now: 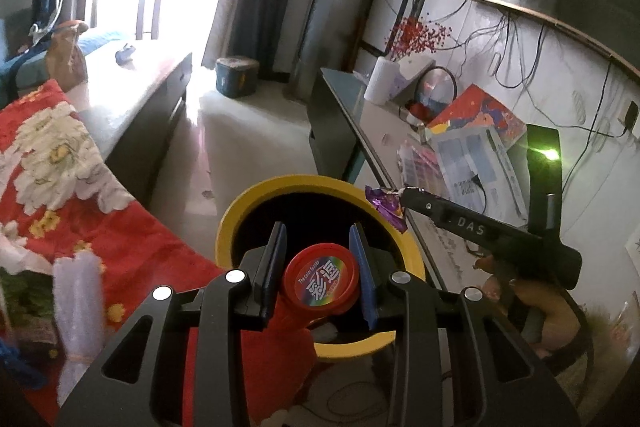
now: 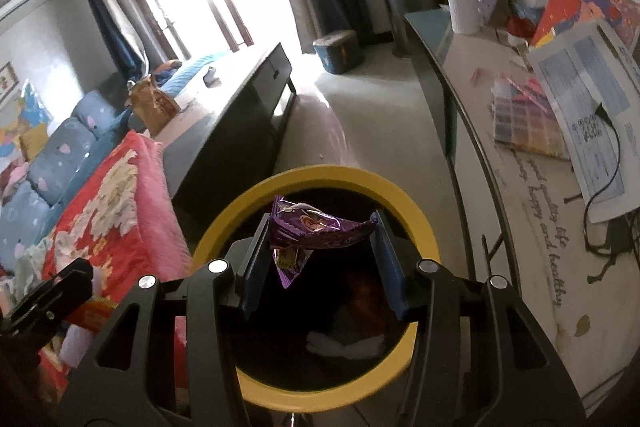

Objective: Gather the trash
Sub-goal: 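Carry both items over the yellow bin and release them inside, then move both open grippers back toward the trash on the bedspread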

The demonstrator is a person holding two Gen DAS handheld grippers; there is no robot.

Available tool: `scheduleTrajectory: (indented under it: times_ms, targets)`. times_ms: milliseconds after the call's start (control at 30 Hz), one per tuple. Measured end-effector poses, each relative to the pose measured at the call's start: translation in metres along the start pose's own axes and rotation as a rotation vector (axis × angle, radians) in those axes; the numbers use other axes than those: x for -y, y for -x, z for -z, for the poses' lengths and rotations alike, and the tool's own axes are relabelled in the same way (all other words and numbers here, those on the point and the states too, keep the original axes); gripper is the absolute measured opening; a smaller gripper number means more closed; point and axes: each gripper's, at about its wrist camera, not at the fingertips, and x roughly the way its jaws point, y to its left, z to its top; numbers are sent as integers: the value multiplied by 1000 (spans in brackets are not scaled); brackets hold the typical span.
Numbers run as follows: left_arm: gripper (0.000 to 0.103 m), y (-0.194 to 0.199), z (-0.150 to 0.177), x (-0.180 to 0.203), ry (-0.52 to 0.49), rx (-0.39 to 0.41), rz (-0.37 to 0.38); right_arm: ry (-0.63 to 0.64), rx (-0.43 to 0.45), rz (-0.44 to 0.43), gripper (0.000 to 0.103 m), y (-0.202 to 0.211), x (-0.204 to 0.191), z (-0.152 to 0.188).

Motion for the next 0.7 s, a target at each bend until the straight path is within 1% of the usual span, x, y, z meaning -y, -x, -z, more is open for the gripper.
scheduleTrajectory:
  times_ms: [200, 367, 467, 600, 633, 700]
  targets:
    - [31, -22, 0, 4, -15, -13, 7, -26, -31, -1, 41, -9, 11, 4]
    - [31, -35, -5, 4, 12, -29, 25, -36, -43, -2, 41, -13, 16, 6]
    - [31, -41, -8, 5, 5, -25, 24, -45, -47, -3, 41, -14, 18, 6]
    - [31, -44, -16, 3, 24, -11, 20, -47, -50, -6, 42, -14, 18, 6]
    - [31, -44, -18, 2, 27, -8, 18, -45, -50, -7, 42, -14, 17, 6]
    - [38, -43, -22, -1, 42, -10, 18, -39, -49, -10, 45, -14, 17, 6]
